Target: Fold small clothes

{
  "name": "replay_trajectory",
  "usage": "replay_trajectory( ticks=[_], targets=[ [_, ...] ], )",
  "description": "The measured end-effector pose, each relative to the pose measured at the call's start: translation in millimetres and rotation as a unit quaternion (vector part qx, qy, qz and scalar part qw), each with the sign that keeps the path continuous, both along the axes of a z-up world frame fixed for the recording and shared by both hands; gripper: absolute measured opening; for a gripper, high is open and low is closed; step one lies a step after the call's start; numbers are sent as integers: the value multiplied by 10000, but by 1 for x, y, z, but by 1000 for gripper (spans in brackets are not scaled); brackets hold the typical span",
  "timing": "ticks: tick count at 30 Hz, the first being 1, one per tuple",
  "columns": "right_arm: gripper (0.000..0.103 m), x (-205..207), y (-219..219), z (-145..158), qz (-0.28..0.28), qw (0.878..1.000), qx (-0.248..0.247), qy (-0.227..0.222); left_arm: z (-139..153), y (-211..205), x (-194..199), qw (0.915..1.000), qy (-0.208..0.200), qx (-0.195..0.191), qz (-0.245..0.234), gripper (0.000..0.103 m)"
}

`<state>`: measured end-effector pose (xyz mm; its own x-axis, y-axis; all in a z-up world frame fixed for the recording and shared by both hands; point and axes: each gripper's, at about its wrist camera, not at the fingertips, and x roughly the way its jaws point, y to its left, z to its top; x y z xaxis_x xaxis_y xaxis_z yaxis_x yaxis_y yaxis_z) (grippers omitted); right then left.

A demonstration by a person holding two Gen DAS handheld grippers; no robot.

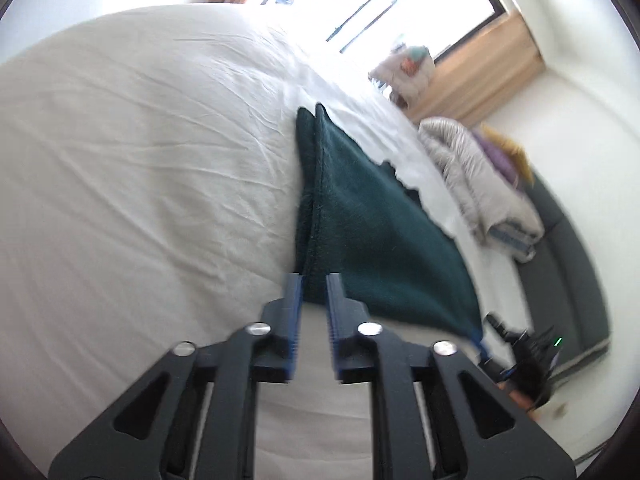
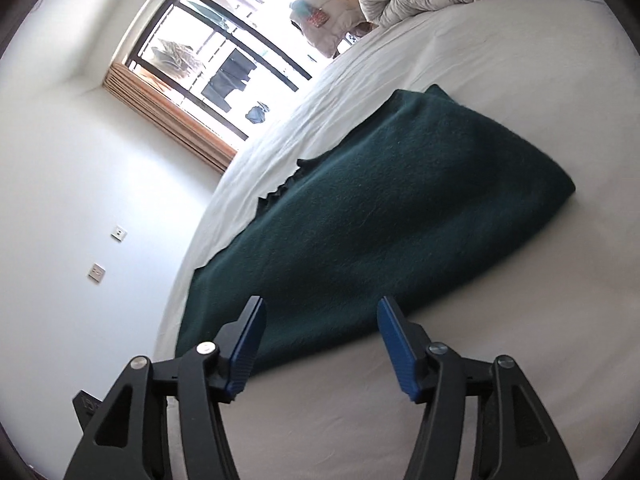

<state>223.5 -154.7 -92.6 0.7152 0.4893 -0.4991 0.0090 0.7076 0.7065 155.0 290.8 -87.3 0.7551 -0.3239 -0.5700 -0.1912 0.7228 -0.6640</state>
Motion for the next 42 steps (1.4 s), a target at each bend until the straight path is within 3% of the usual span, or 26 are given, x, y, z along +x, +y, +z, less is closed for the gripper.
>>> replay_trajectory(
  ticks=[1, 2, 3, 5, 10, 15, 18, 23, 28, 31, 33, 35, 38, 42],
  targets=[
    [64, -2, 3, 0, 29, 10000, 75, -16, -1, 2, -3, 9998, 7, -179, 112, 70],
    [65, -3, 7, 0, 59, 9999, 133, -46, -3, 3, -8, 9990, -35, -367, 242, 83],
    [65, -5, 9, 1, 84, 9998, 163, -73, -2, 6, -12, 9977, -123, -523, 420, 90],
    [65, -5, 21, 2, 169, 9995, 251, -132, -5, 4, -18, 9952, -170, -769, 575, 90],
    [65, -2, 32, 9, 356, 9977, 498, -289, -15, -11, -6, 9899, -94, -1360, 382, 90],
    [65, -3, 36, 17, 509, 9962, 610, -362, -20, -5, 13, 9851, -53, -1656, 455, 90],
    [65, -2, 35, 19, 549, 9954, 669, -402, -28, 4, 28, 9776, 14, -2032, 548, 88],
    [65, 1, 39, 14, 595, 9949, 736, -340, -34, 5, 65, 9740, 90, -2238, 325, 86],
    [65, 6, 41, 16, 673, 9945, 722, -344, -47, 16, 108, 9677, 407, -2488, -48, 59],
    [65, 12, 44, 19, 725, 9944, 702, -324, -55, 27, 128, 9657, 468, -2552, -128, 40],
    [65, 17, 48, 22, 804, 9943, 621, -322, -62, 33, 138, 9640, 552, -2591, -236, 34],
    [65, 21, 51, 24, 894, 9941, 532, -317, -66, 34, 152, 9640, 631, -2559, -349, 34],
    [64, 36, 63, 32, 1043, 9935, 343, -286, -61, 28, 166, 9709, 710, -2233, -502, 34],
    [55, 64, 81, 43, 1284, 9915, 24, -209, -58, 22, 183, 9737, 758, -2074, -562, 37]
  ],
)
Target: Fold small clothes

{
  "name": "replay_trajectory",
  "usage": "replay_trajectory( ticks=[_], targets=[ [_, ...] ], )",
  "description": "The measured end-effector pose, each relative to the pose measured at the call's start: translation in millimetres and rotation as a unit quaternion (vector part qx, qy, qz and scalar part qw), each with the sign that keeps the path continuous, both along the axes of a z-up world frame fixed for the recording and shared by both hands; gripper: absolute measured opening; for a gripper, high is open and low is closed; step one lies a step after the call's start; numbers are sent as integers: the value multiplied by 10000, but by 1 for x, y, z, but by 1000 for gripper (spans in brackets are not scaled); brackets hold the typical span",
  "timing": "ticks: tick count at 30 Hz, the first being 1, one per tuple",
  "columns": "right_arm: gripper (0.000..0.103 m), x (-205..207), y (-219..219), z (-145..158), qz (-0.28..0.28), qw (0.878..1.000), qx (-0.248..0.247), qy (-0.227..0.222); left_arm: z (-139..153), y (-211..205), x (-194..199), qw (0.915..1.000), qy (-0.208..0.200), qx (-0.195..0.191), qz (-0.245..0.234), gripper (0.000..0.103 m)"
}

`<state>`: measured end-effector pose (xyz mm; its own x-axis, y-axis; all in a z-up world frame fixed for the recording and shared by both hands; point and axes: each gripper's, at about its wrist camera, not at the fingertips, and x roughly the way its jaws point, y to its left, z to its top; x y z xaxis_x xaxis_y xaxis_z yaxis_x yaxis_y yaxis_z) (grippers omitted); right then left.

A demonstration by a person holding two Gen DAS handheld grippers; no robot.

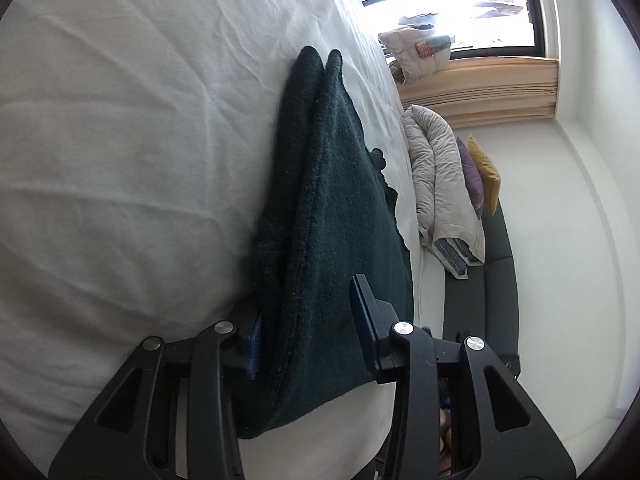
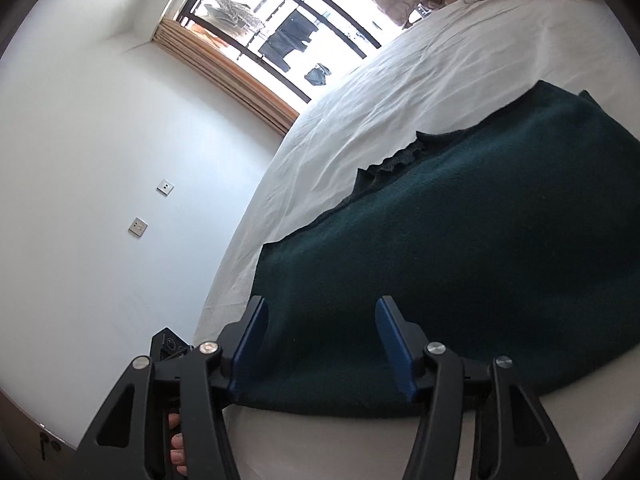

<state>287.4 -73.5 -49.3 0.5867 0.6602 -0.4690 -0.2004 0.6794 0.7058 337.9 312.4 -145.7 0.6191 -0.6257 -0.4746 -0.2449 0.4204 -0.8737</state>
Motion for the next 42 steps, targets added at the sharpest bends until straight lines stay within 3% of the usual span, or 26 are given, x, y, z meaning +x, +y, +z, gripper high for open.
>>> replay_trajectory(
  ticks=[4, 7, 13, 14, 15, 17, 20, 25, 31, 32, 33, 36, 39, 42],
  targets=[
    [37, 30, 13, 0, 59, 9994, -258, 223, 5, -4, -4, 10000, -39, 44, -48, 32],
    [30, 52, 20, -9, 58, 9982, -348, 495, 7, -15, 3, 9998, -79, 154, -51, 10],
    [29, 79, 24, -31, -106, 9948, -408, 929, 9, -22, 4, 9997, -91, 238, 32, 10],
    [25, 83, 24, -37, -120, 9934, -462, 1042, 14, -26, 4, 9995, -133, 281, 38, 10],
    [13, 85, 24, -45, -152, 9916, -528, 1174, 17, -27, 4, 9993, -176, 332, 39, 10],
    [0, 89, 21, -54, -227, 9894, -610, 1296, 25, -31, 4, 9986, -238, 471, 64, 10],
    [0, 90, 12, -65, -250, 9893, -357, 1392, 33, -38, 3, 9977, -278, 612, 88, 10],
    [0, 89, 13, -68, -204, 9900, -426, 1328, 42, -47, -3, 9958, -328, 850, 122, 10],
    [0, 83, 6, -66, -87, 9936, -250, 1101, 84, -62, -7, 9865, -702, 1477, -92, 8],
    [9, 82, 2, -64, -37, 9940, -123, 1089, 91, -67, -5, 9842, -758, 1593, -136, 8],
    [26, 82, -2, -61, 37, 9939, 84, 1097, 102, -75, -2, 9813, -835, 1723, -193, 8],
    [60, 81, -20, -45, 152, 9949, 463, 880, 136, -111, 13, 9675, -1123, 2222, -447, 8],
    [76, 89, -42, -35, 298, 9921, 915, 803, 156, -170, 38, 9517, -1376, 2598, -888, 8],
    [80, 105, -63, -40, 530, 9820, 1554, 931, 143, -222, 61, 9470, -1354, 2594, -1328, 8]
  ],
)
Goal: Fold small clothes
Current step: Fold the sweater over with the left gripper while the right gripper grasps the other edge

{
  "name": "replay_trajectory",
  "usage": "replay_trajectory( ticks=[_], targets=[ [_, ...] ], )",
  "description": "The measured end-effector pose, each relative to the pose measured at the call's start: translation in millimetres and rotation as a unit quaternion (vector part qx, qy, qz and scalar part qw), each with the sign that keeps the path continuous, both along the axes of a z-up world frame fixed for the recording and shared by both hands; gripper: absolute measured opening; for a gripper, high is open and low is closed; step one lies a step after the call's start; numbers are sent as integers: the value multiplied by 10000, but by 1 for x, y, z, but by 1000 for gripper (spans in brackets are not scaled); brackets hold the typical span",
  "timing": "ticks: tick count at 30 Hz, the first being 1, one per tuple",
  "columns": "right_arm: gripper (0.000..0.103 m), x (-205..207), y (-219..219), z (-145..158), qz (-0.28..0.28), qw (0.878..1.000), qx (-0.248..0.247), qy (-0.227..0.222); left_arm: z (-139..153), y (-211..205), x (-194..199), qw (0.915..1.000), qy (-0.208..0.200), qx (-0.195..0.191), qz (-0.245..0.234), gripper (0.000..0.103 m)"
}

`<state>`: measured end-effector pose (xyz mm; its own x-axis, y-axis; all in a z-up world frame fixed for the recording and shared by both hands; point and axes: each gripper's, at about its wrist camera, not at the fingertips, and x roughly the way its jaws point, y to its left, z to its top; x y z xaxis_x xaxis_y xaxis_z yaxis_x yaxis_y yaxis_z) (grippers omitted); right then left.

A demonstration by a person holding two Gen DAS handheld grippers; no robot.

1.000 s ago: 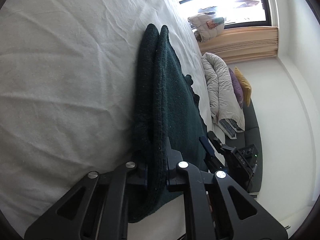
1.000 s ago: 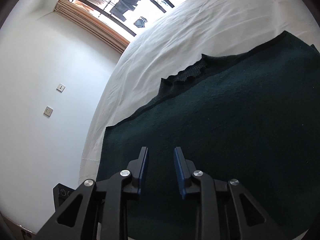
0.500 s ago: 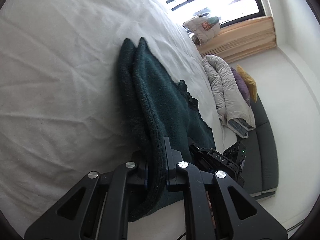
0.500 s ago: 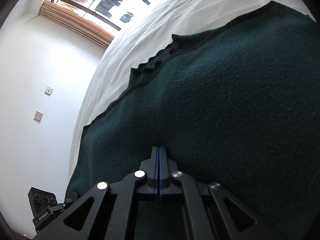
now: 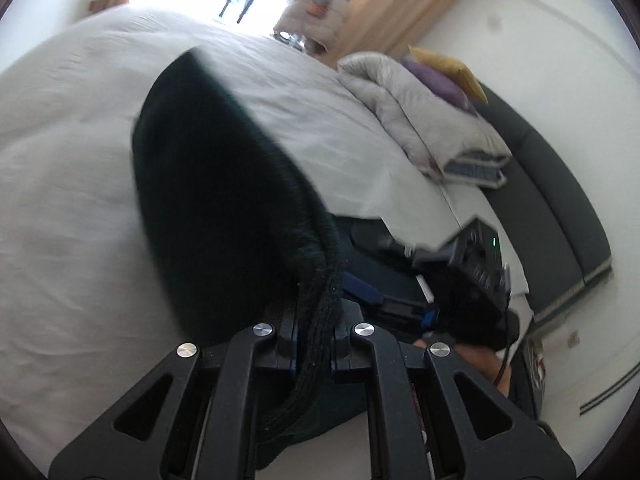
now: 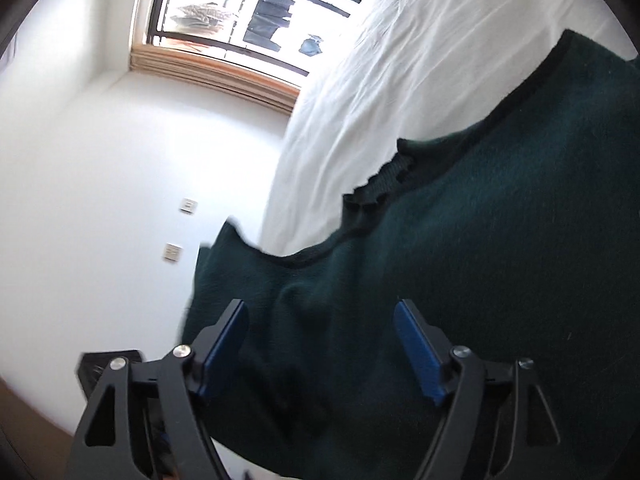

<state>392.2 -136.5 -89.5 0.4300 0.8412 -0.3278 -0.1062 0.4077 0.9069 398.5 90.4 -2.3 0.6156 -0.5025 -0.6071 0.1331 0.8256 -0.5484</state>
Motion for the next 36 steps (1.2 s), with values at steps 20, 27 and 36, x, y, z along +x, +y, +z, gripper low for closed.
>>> replay_trajectory(
  ticks=[20, 27, 36],
  targets=[
    [30, 31, 24, 19, 874, 9897, -1131, 79, -25, -112, -29, 9767, -377, 2041, -537, 8],
    [15, 22, 8, 37, 823, 9814, -1709, -302, -21, -137, -29, 9764, -373, 2013, -690, 8],
    [13, 24, -46, 41, 569, 9760, -2065, -383, -18, -187, -13, 9769, -351, 1848, -1015, 8]
  ],
)
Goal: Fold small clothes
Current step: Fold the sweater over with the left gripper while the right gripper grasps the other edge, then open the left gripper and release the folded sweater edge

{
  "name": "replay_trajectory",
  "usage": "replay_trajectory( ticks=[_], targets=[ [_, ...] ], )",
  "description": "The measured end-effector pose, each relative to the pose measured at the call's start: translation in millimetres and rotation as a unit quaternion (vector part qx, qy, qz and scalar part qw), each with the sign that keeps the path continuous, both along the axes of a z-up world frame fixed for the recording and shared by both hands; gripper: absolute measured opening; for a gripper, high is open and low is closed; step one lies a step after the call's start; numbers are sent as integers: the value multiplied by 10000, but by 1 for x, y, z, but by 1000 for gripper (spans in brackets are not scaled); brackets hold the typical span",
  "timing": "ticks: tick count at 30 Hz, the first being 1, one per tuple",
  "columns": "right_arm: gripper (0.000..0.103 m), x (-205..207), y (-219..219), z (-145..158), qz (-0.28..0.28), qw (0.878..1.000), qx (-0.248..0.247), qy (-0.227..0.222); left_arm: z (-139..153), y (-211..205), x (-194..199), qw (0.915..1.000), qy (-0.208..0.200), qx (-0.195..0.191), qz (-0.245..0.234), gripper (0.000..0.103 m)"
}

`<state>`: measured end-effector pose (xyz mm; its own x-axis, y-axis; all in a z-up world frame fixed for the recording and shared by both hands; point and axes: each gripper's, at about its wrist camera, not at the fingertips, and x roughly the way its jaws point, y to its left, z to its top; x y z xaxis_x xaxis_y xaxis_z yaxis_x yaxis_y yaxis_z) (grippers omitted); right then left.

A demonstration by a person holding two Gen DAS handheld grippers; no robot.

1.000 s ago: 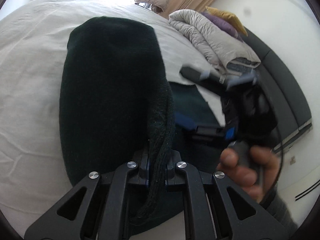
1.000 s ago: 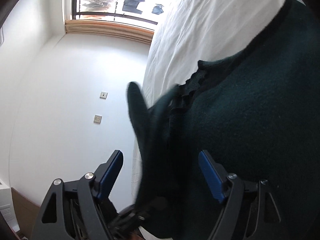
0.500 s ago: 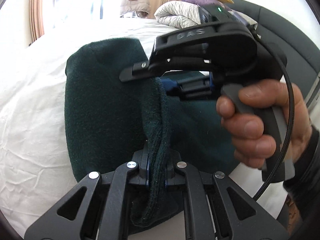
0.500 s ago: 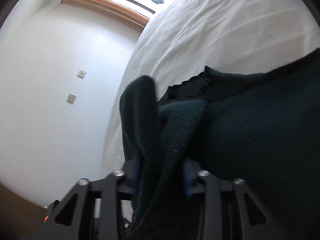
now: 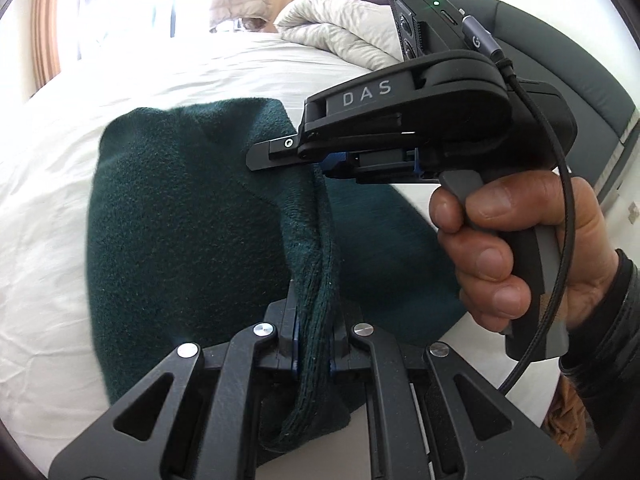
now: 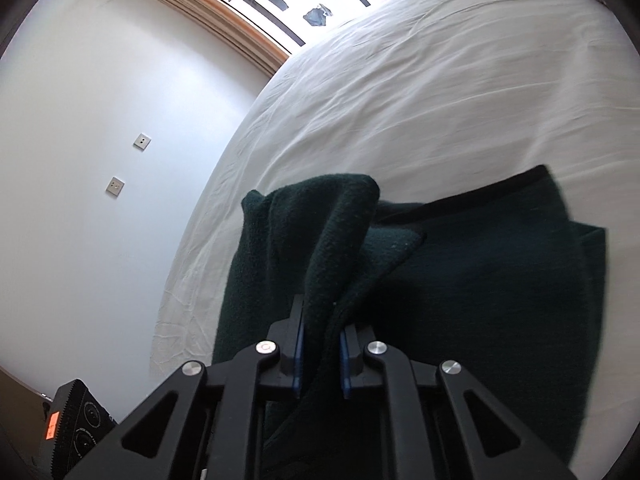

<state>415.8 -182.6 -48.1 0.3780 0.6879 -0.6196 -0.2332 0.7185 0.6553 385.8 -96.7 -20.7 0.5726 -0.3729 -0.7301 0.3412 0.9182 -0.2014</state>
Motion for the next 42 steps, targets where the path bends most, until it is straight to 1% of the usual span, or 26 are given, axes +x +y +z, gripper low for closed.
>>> replay_trajectory(
  ticks=[4, 9, 10, 14, 16, 17, 20, 25, 27, 29, 30, 32, 33, 35, 36, 37, 38, 40, 41, 42],
  targets=[
    [13, 4, -21, 3, -89, 9996, -248, -50, -2, -29, 7, 9998, 62, -81, -184, 8],
    [13, 9, -43, 7, -84, 9967, -781, -199, -11, -53, 20, 9993, 144, -145, -299, 8],
    [13, 8, -52, 7, -64, 9962, -836, -226, -13, -57, 23, 9993, 158, -147, -304, 8],
    [13, 13, -57, 6, -27, 9946, -994, -293, -16, -64, 27, 9992, 179, -162, -306, 8],
    [13, 16, -61, 4, -17, 9945, -1004, -290, -20, -66, 24, 9992, 184, -161, -310, 8],
    [13, 13, -64, 2, -14, 9945, -1010, -282, -27, -58, 13, 9992, 187, -170, -313, 8],
    [13, 16, -63, -3, 1, 9942, -1051, -244, -19, -60, 5, 9992, 196, -167, -322, 8],
    [13, 16, -74, -7, -10, 9931, -1152, -195, -20, -55, 5, 9988, 237, -272, -337, 8],
    [13, 17, -79, -12, -18, 9936, -1126, -104, -23, -56, 4, 9987, 257, -224, -385, 8],
    [14, 19, -80, -24, -82, 9920, -1259, 42, -30, -52, 3, 9981, 401, -182, -427, 8],
    [14, 20, -83, -32, -128, 9924, -1221, 126, -30, -44, 1, 9976, 480, -285, -417, 12],
    [14, 18, -88, -40, -251, 9945, -1011, 133, -26, -28, -5, 9945, 677, -674, -429, 17],
    [14, 17, -90, -41, -304, 9953, -907, 125, -22, -19, -10, 9925, 763, -838, -450, 23],
    [15, 15, -91, -44, -383, 9960, -801, 143, -9, -2, -29, 9898, 694, -1081, -613, 45],
    [19, 15, -92, -44, -414, 9962, -747, 144, -1, 7, -38, 9895, 596, -1138, -656, 61],
    [21, 14, -92, -45, -442, 9967, -661, 183, 9, 23, -52, 9890, 387, -1259, -679, 66],
    [25, 13, -94, -45, -487, 9970, -535, 266, 15, 33, -59, 9885, 228, -1327, -686, 68],
    [30, 7, -95, -43, -553, 9972, -408, 295, 25, 57, -71, 9901, -44, -1298, -525, 69],
    [36, 2, -94, -40, -574, 9972, -395, 270, 29, 66, -71, 9905, -122, -1283, -482, 69],
    [45, -4, -94, -37, -591, 9972, -378, 273, 28, 77, -68, 9916, -153, -1205, -455, 69]
  ],
)
